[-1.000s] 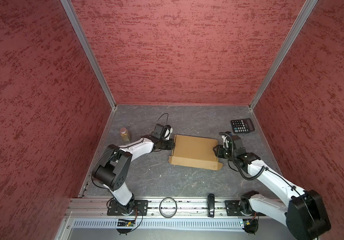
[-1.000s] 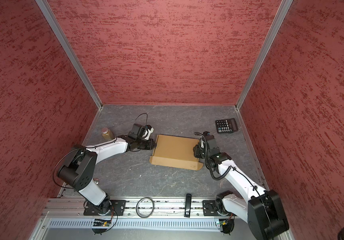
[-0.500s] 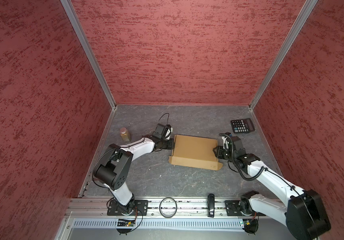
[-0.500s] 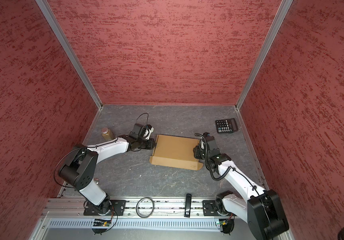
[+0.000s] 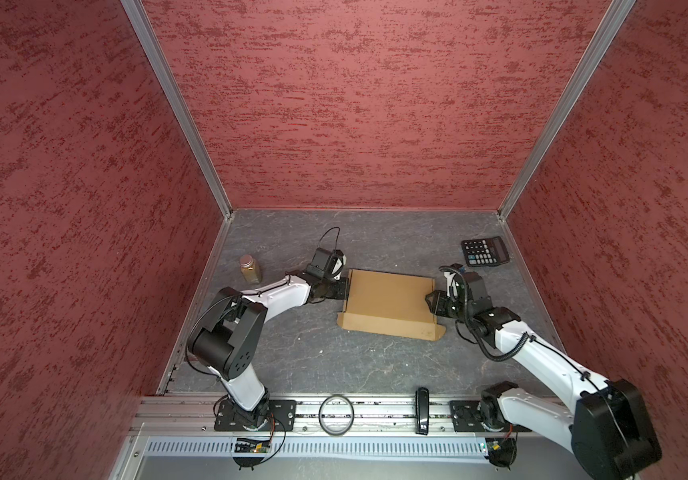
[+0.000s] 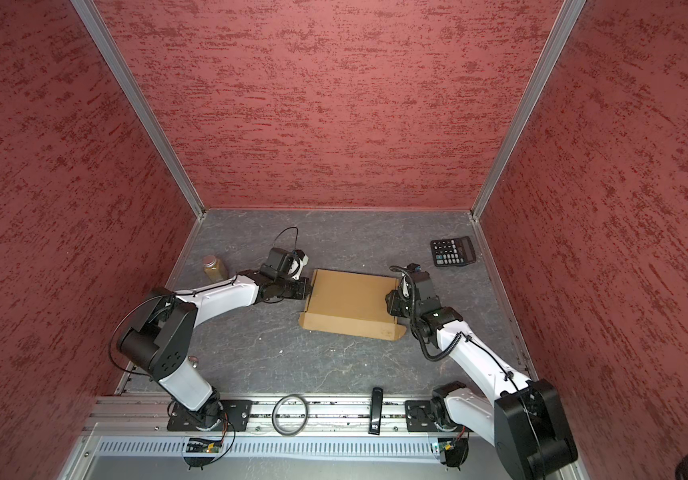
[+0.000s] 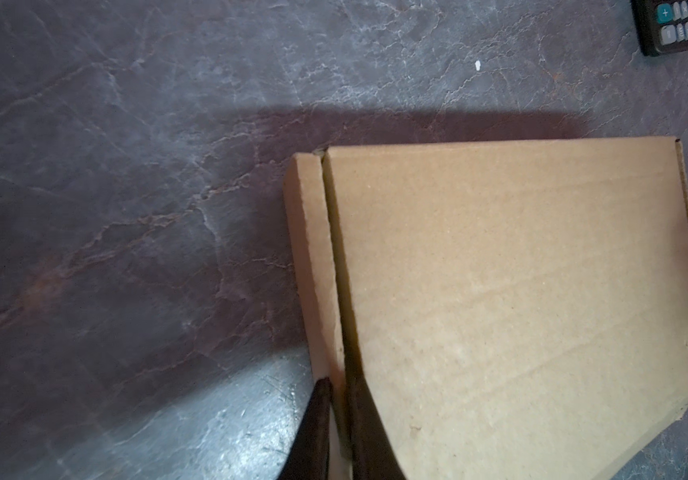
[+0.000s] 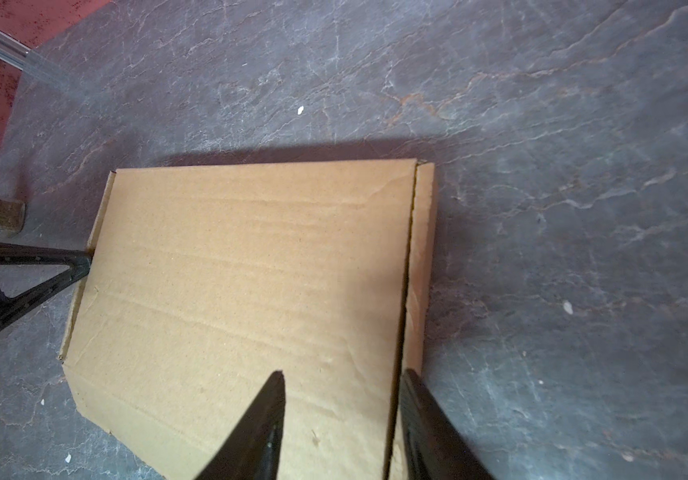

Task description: Fold the paper box

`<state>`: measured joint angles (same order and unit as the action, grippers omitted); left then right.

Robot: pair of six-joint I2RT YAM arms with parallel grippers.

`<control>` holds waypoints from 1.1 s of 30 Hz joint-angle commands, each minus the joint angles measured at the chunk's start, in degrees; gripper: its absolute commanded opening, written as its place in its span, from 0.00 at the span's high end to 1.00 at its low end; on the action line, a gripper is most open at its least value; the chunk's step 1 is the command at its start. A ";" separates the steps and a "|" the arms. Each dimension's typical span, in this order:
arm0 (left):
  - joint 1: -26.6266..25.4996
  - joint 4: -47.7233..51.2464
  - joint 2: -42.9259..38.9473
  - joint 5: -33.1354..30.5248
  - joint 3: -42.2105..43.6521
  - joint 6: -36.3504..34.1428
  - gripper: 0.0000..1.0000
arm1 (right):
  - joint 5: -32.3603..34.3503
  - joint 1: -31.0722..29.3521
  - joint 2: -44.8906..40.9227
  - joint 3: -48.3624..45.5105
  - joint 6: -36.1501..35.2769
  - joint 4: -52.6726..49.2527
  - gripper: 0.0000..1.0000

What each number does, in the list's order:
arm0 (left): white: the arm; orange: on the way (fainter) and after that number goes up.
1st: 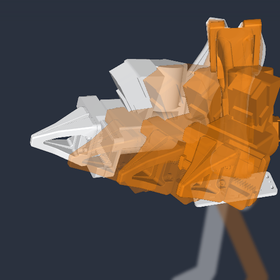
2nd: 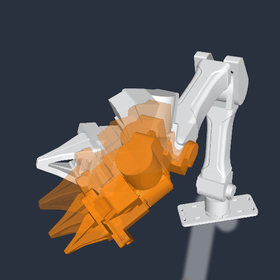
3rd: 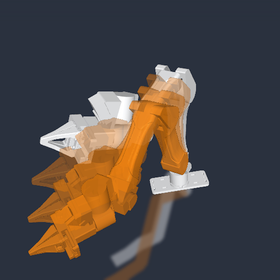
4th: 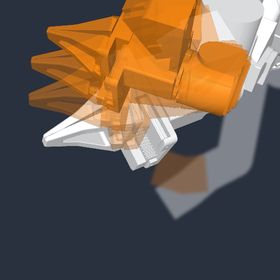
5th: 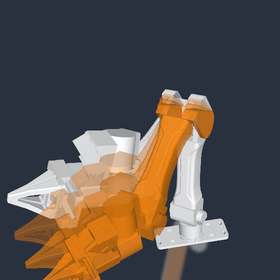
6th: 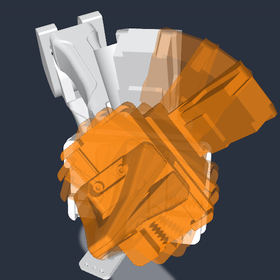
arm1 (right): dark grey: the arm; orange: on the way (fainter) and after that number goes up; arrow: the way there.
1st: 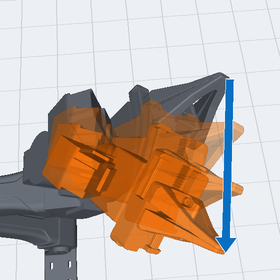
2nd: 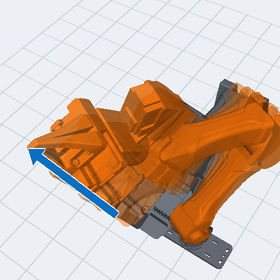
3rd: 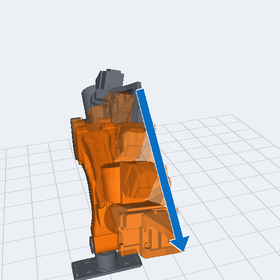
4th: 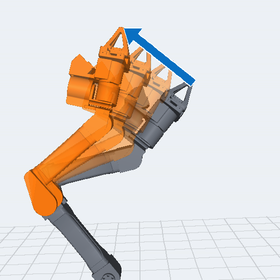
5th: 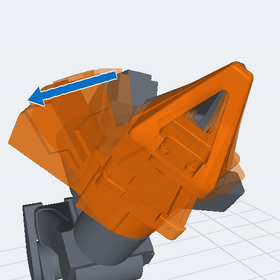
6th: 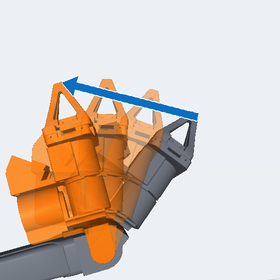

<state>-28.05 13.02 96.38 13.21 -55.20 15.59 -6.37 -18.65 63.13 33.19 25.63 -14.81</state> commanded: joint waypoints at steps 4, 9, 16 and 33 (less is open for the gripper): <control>0.05 -0.13 0.92 -1.92 0.47 -0.24 0.89 | -1.65 1.38 -2.13 -1.21 0.30 1.80 0.37; 0.45 -1.11 1.35 -1.88 1.48 0.04 0.89 | -4.54 3.14 -2.14 -1.53 0.87 2.34 0.29; 0.80 -1.81 1.62 -2.11 2.48 -0.17 0.90 | -10.84 6.19 -1.17 -3.02 2.62 5.03 0.25; 1.75 -3.13 2.49 -1.96 4.32 -0.26 0.90 | -20.35 9.67 1.93 -8.21 5.81 12.24 0.20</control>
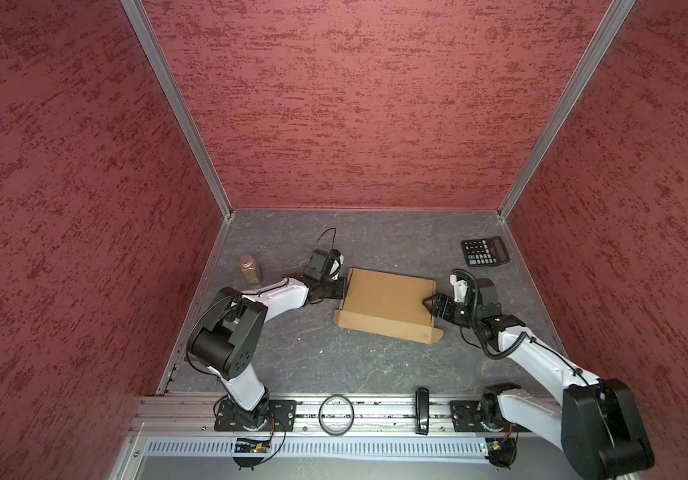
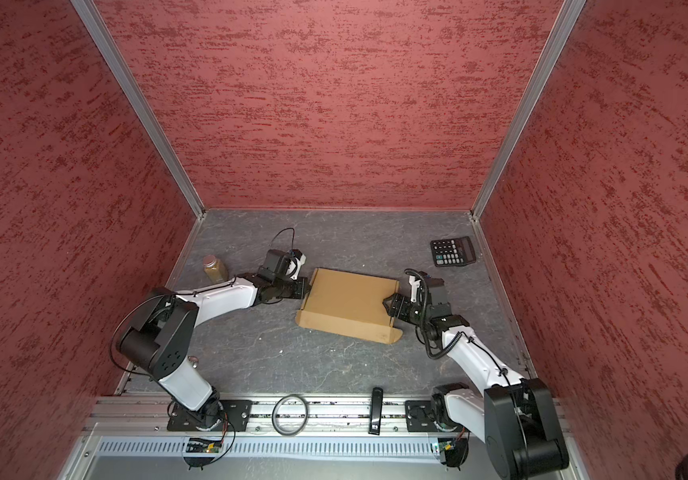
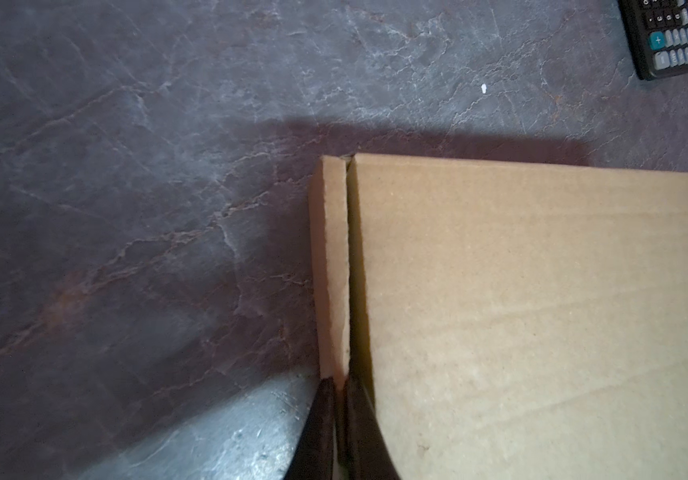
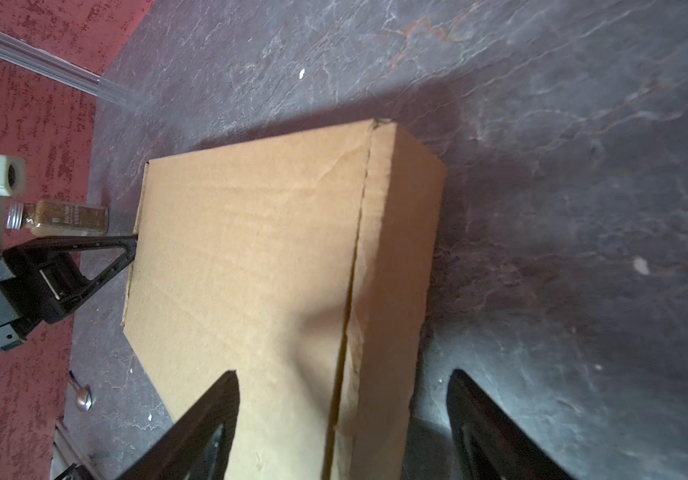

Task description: Fold the paper box

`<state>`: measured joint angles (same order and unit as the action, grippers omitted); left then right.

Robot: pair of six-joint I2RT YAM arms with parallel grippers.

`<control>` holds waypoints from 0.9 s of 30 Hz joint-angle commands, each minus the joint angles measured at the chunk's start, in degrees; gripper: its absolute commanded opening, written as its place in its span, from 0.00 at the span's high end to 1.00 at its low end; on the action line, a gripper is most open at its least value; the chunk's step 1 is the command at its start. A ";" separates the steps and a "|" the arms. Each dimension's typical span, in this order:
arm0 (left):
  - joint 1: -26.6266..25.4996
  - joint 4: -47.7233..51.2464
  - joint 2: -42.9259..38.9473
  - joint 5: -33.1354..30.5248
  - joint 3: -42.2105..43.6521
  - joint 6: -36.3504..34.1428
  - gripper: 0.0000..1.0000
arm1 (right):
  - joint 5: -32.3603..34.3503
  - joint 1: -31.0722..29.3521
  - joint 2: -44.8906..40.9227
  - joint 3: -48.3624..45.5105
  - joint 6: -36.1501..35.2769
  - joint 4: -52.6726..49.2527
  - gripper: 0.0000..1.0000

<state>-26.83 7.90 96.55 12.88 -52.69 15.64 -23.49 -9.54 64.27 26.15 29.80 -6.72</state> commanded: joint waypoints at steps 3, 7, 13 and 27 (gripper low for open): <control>0.47 1.89 2.48 -1.79 1.95 -0.31 0.90 | -4.87 0.87 1.81 -2.38 2.64 7.09 0.20; 0.51 1.60 3.06 -1.74 2.06 -0.42 0.90 | -7.89 1.28 3.96 -3.76 4.63 12.33 0.20; 0.60 1.31 3.45 -1.60 2.41 -0.34 0.90 | -11.74 1.55 8.31 -6.15 8.82 22.71 0.20; 0.21 0.63 3.82 -1.30 2.15 0.11 0.90 | -19.87 1.60 13.81 -7.52 16.14 42.16 0.22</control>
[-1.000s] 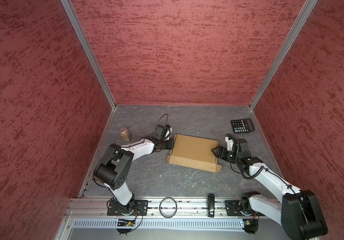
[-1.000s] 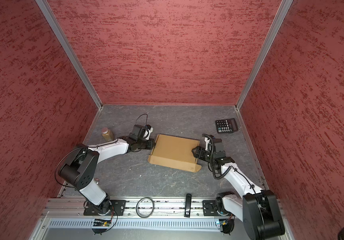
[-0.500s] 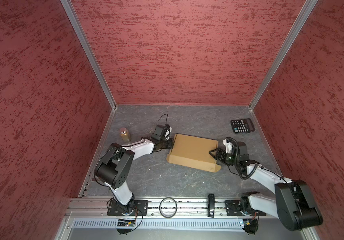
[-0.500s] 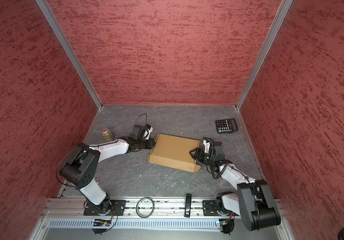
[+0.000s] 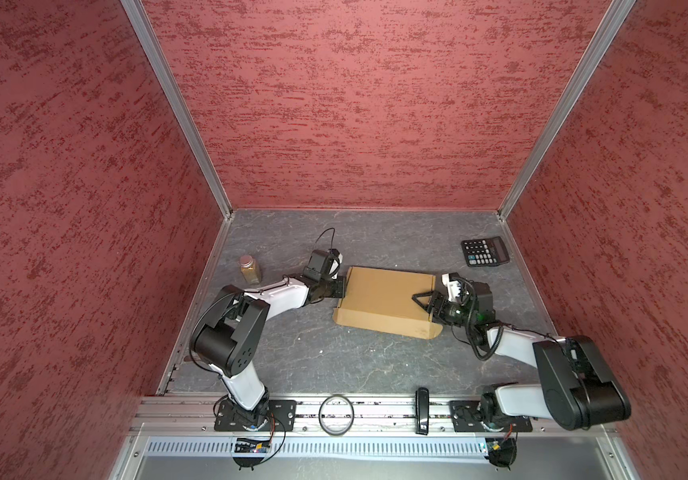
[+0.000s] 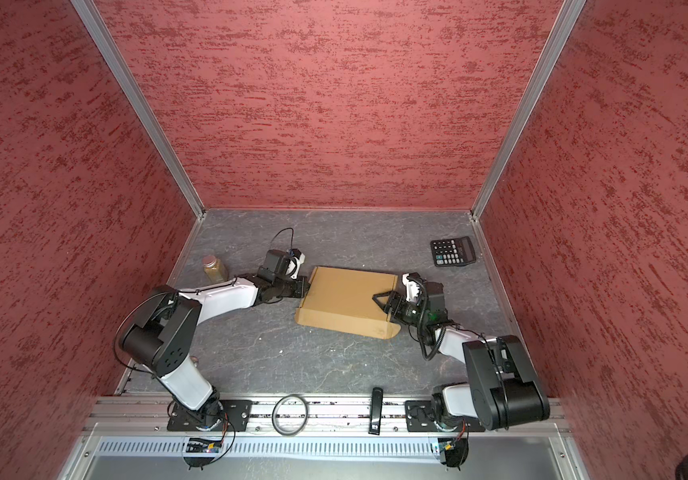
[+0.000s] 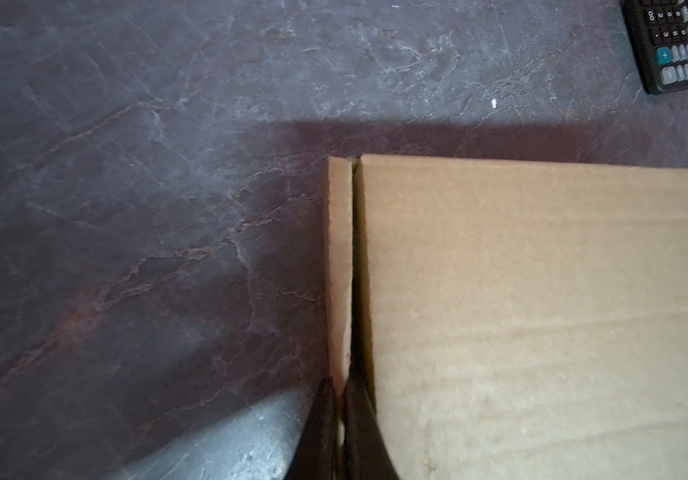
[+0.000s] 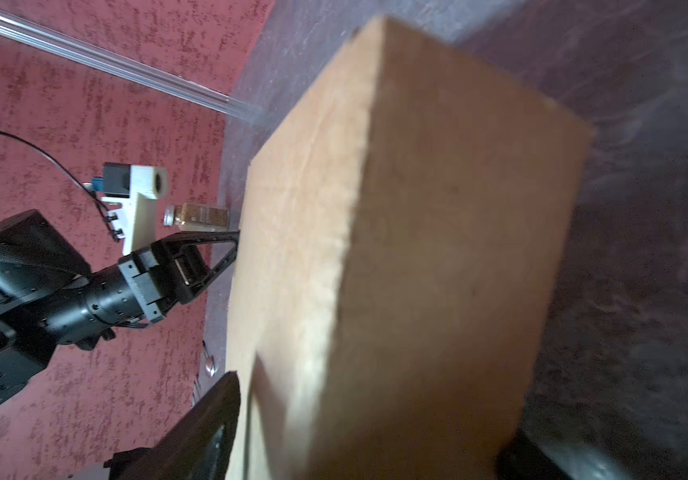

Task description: Fold the paper box

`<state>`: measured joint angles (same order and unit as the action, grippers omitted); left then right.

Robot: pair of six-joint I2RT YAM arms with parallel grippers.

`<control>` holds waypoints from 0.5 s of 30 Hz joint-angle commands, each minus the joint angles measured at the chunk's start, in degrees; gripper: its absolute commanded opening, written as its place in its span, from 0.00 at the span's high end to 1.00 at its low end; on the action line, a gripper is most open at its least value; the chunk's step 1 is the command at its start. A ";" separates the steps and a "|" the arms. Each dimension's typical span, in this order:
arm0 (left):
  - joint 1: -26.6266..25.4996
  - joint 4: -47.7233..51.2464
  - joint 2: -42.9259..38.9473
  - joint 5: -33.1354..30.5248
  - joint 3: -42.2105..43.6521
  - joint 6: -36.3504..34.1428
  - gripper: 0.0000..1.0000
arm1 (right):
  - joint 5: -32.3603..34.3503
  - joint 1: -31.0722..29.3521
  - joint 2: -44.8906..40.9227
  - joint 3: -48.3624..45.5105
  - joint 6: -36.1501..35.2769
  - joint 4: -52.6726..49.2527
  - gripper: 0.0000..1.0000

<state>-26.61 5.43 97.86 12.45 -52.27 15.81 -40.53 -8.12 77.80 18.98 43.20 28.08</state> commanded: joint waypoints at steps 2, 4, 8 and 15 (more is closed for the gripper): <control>0.02 3.08 2.68 -0.89 1.73 -0.04 0.90 | -4.29 0.17 0.12 -0.56 3.56 9.42 0.22; -0.01 2.96 2.68 -0.95 1.69 0.05 0.90 | -4.97 0.17 -0.21 -0.61 4.21 10.41 0.22; 0.00 2.74 2.68 -1.05 1.73 -0.04 0.90 | -5.73 0.12 -0.89 -0.50 5.63 11.37 0.22; 0.02 1.97 1.39 -1.73 2.07 -0.12 0.90 | -4.96 0.05 -1.77 0.80 8.18 8.56 0.23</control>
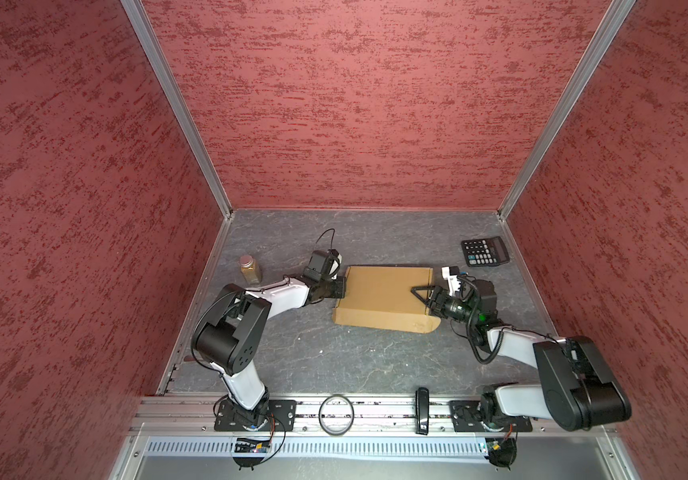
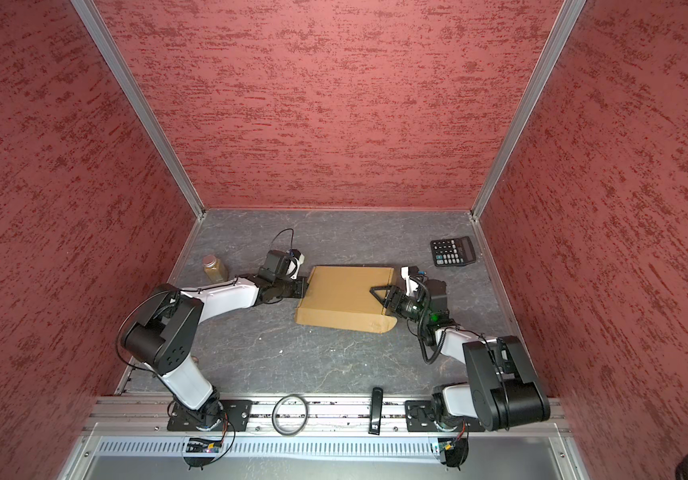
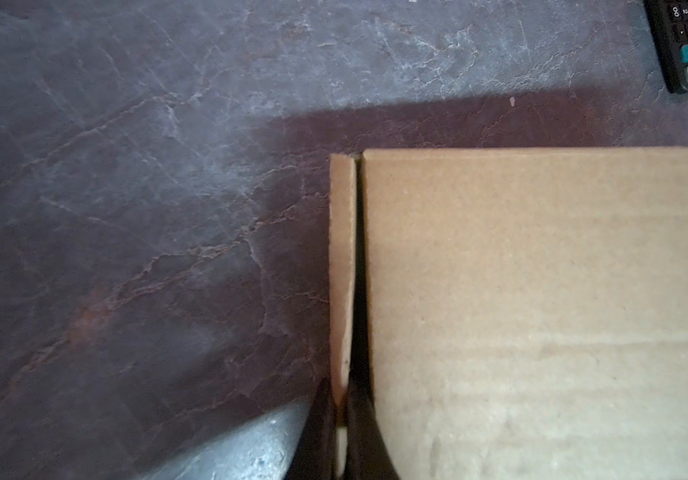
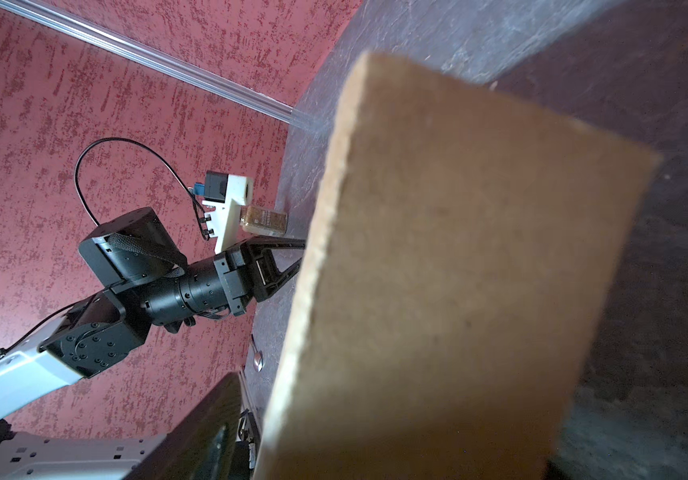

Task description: Fold the paper box

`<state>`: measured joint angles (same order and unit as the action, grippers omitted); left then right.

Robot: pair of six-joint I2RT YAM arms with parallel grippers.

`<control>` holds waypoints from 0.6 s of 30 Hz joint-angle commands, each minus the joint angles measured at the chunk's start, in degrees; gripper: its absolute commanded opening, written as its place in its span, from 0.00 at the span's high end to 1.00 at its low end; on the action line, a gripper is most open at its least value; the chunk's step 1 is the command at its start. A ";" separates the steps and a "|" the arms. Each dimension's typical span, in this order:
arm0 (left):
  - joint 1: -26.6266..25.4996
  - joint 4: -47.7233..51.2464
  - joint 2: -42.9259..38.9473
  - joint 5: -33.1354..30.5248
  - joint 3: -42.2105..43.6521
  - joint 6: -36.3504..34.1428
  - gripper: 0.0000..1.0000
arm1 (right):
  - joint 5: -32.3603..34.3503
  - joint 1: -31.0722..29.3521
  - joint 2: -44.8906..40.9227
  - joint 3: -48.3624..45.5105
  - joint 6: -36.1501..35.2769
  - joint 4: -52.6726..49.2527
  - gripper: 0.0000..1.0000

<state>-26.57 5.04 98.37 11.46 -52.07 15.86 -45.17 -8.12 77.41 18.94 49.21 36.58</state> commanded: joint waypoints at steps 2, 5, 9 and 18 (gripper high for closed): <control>-0.06 1.77 0.13 -1.03 2.22 -0.17 0.90 | 0.80 0.10 -2.13 1.24 2.45 -2.36 0.23; 0.00 0.97 -0.93 -1.46 2.58 -0.16 0.90 | 2.49 0.08 -3.84 1.59 2.73 -6.44 0.23; -0.04 0.22 -1.42 -1.38 2.60 -0.35 0.90 | 3.92 0.11 -5.63 2.09 2.94 -11.00 0.23; -0.06 -1.28 -1.70 -1.36 2.36 -0.16 0.90 | 5.66 0.09 -5.30 2.54 5.10 -13.57 0.24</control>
<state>-26.59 3.16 97.38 11.38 -50.54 15.84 -41.67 -8.12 72.29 19.46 52.53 24.23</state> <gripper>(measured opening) 0.100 0.764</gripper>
